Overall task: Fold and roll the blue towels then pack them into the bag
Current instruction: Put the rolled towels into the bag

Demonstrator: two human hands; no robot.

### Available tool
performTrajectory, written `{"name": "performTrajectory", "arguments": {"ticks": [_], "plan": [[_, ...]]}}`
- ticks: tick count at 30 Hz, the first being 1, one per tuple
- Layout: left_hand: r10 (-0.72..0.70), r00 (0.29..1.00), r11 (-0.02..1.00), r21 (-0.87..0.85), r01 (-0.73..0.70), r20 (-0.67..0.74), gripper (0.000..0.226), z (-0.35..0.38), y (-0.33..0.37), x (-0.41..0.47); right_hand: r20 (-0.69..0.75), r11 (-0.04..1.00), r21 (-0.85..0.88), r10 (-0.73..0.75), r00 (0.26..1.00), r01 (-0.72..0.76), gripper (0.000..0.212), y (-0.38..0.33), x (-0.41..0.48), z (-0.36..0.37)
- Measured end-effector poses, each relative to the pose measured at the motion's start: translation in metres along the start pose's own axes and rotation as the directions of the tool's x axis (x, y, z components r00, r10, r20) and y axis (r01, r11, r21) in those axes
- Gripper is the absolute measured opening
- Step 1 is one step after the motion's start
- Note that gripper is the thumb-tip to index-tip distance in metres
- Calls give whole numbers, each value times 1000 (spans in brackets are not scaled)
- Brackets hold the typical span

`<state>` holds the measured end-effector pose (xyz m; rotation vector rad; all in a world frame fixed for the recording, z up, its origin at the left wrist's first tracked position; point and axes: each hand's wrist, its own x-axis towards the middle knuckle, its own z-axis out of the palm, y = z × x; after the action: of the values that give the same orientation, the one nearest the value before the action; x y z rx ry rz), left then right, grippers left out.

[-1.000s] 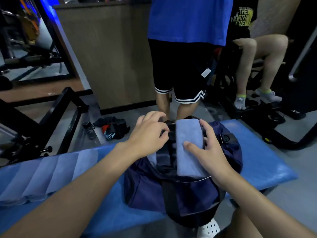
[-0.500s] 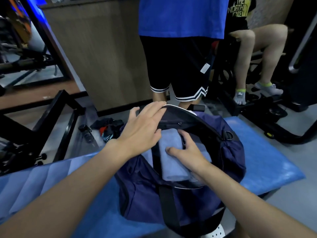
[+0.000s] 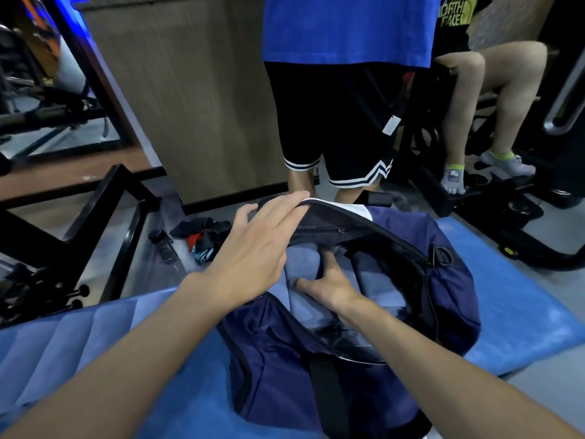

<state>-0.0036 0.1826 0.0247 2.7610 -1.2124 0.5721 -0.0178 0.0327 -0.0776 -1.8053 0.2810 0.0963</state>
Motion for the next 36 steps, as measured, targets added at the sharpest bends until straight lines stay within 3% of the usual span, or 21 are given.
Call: {"name": "performTrajectory", "arguments": {"ticks": [9, 13, 15, 19, 22, 25, 28, 31, 36], "plan": [[-25, 1000, 998, -50, 26, 6, 89, 5, -3, -5, -58, 993, -114, 26, 998, -33, 83, 0, 7, 7], [-45, 999, 998, -50, 47, 30, 89, 8, -4, -9, -100, 955, -297, -7, 995, -23, 87, 8, 5, 10], [-57, 997, 997, -49, 60, 52, 92, 11, -3, -12, -88, 961, -278, -30, 996, 4, 85, 8, 5, 11], [-72, 995, 994, -77, 78, 69, 99, 10, -1, -13, -45, 997, -67, -34, 998, 31, 91, 9, 10, 10], [-67, 996, 994, -81, 73, 66, 99, 10, -2, -13, -6, 983, -183, -14, 1000, 13, 93, 13, 9, 11], [-67, 996, 994, -79, 72, 59, 98, 12, -4, -16, -65, 918, -376, -164, 984, 128, 79, 13, 3, 12], [-70, 996, 994, -82, 74, 54, 98, 15, -5, -18, 3, 800, -547, -294, 956, 248, 71, 15, -7, 12], [-68, 997, 995, -75, 72, 46, 97, 18, -4, -19, 123, 708, -655, -248, 961, 266, 76, 23, -8, 11], [-98, 991, 990, -89, 106, 92, 102, 25, -4, -27, 185, 633, -709, -258, 948, 311, 79, 23, -11, 5]]}}
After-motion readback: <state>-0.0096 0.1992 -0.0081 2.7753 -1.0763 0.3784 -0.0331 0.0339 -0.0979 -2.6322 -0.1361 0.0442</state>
